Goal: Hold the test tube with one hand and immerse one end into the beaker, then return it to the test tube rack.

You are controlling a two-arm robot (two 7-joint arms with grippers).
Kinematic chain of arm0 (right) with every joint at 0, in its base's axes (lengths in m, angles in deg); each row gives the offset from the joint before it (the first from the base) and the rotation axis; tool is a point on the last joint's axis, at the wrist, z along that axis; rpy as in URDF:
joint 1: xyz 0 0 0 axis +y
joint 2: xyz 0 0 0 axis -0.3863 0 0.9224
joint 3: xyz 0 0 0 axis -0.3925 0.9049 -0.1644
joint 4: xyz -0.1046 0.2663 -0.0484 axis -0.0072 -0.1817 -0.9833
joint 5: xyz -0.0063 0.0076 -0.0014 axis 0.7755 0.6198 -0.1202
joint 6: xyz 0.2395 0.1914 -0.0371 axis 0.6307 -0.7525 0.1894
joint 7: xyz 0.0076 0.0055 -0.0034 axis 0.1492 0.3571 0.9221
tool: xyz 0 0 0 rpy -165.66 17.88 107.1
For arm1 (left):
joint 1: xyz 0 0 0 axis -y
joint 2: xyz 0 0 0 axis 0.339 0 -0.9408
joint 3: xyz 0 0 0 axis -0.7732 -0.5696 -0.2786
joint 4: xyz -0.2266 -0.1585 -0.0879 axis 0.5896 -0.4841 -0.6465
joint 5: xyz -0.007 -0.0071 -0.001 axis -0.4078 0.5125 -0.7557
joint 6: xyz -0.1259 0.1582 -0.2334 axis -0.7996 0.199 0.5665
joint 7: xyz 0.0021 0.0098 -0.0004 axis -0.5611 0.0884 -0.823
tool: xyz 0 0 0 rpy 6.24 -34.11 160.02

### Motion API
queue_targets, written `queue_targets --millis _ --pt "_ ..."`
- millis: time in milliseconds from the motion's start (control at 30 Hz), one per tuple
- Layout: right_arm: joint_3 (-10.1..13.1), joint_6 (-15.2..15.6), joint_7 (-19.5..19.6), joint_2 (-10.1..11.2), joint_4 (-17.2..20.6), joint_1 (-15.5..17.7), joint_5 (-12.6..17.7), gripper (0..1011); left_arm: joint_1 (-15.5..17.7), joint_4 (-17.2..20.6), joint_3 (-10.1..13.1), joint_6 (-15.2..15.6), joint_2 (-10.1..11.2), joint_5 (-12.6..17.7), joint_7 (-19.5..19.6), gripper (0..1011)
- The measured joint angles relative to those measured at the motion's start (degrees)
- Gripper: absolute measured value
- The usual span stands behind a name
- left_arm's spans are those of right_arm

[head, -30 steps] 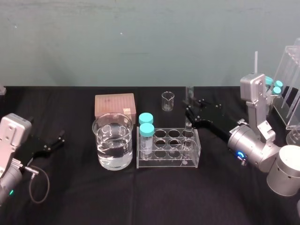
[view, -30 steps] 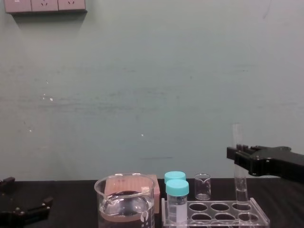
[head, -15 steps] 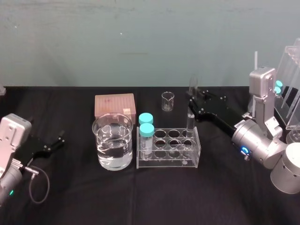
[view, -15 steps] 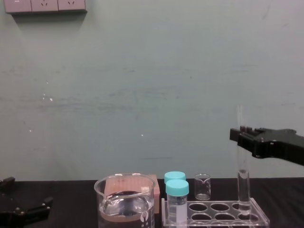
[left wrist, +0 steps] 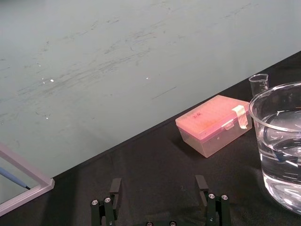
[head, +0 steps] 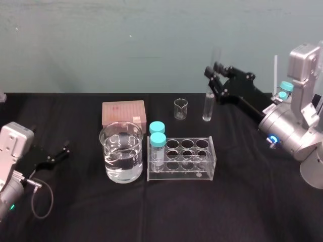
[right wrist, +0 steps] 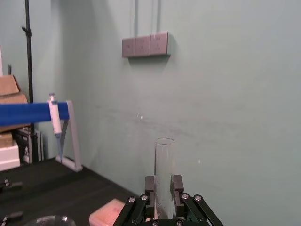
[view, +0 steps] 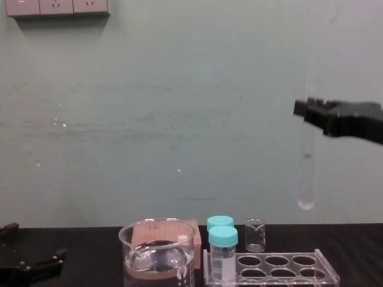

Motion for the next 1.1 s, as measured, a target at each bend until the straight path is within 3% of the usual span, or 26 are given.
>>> queue_targets --millis 367,1100 --pt "1.17 -0.62 -0.17 0.62 1.8 -1.18 0.66 235 0.0 0.0 0.0 0.0 0.0 0.0 0.0 1000" --pt "0.82 -0.43 -0.05 0.12 0.84 -1.6 0.89 235 0.0 0.0 0.0 0.0 0.0 0.0 0.0 1000"
